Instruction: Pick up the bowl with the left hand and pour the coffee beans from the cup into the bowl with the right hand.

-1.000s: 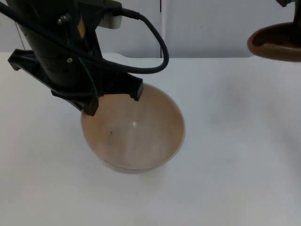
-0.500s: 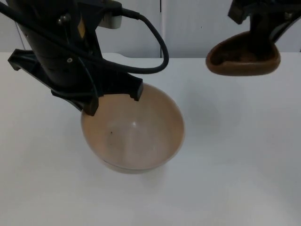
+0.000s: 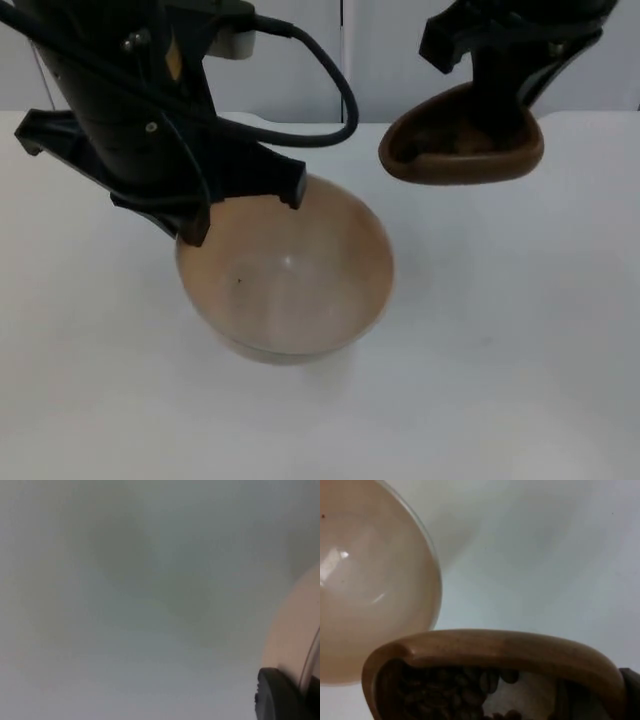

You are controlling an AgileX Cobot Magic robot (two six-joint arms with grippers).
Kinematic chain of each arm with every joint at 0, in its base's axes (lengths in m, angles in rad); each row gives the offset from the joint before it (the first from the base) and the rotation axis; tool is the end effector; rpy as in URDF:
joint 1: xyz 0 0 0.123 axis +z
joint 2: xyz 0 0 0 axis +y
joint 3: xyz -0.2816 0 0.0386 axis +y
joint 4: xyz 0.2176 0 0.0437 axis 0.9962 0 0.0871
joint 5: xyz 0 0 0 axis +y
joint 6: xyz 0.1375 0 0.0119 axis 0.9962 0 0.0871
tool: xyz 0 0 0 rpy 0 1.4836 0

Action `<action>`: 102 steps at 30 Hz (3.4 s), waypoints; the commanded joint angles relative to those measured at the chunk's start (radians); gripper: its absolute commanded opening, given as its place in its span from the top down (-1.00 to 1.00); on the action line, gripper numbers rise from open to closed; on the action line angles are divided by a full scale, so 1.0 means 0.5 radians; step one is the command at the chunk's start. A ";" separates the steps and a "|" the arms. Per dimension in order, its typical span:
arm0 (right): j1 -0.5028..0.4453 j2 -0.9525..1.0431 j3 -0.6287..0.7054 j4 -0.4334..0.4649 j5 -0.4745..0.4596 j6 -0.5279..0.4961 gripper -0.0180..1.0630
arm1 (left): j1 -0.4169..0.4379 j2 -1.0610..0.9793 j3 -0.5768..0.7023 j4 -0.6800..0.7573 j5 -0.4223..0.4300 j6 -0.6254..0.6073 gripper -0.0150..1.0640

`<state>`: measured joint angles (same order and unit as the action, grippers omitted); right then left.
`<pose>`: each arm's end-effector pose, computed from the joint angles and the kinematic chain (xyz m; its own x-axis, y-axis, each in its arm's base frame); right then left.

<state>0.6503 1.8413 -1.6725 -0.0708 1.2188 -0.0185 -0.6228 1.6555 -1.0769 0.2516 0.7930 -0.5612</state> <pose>0.3009 0.2174 0.2579 -0.7408 -0.6173 -0.2649 -0.6223 0.7791 -0.0754 0.2650 -0.1602 0.1882 -0.9177 0.2065 -0.3395 0.2031 0.9781 0.0458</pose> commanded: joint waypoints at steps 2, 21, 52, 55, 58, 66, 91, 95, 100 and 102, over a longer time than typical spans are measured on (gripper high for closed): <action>0.005 -0.024 -0.012 -0.005 0.005 0.020 0.97 | -0.009 -0.018 -0.010 -0.015 -0.014 -0.167 0.98; 0.272 -0.002 -0.012 -0.483 0.005 0.329 0.97 | -0.009 0.082 -0.010 0.149 0.228 -0.720 0.98; 0.701 0.118 -0.012 -1.401 -0.170 0.820 0.97 | -0.009 0.099 -0.010 0.113 0.209 -0.720 0.98; 0.707 0.142 -0.012 -1.439 -0.170 0.820 0.97 | -0.009 0.099 -0.010 0.113 0.209 -0.720 0.98; 0.746 0.155 -0.012 -1.520 -0.170 0.835 0.97 | -0.009 0.099 -0.010 0.113 0.200 -0.720 0.98; 0.857 0.155 -0.012 -1.729 -0.165 0.911 0.97 | -0.009 0.099 -0.010 0.113 0.180 -0.720 0.98; 0.981 0.155 -0.012 -2.106 -0.054 0.881 0.97 | -0.009 0.099 -0.010 0.113 0.175 -0.720 0.98; 0.981 0.155 -0.012 -2.114 -0.017 0.840 0.97 | -0.009 0.099 -0.010 0.113 0.175 -0.720 0.98; 0.981 0.155 -0.012 -2.115 0.005 0.786 0.97 | -0.009 0.099 -0.010 0.113 0.175 -0.720 0.98; 0.981 0.155 -0.012 -2.119 0.005 0.777 0.97 | -0.009 0.099 -0.010 0.113 0.175 -0.720 0.98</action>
<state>1.1339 1.9226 -1.6741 -1.1084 1.2077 0.3779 -0.6228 1.7040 -1.0769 0.3102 0.8900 -0.9134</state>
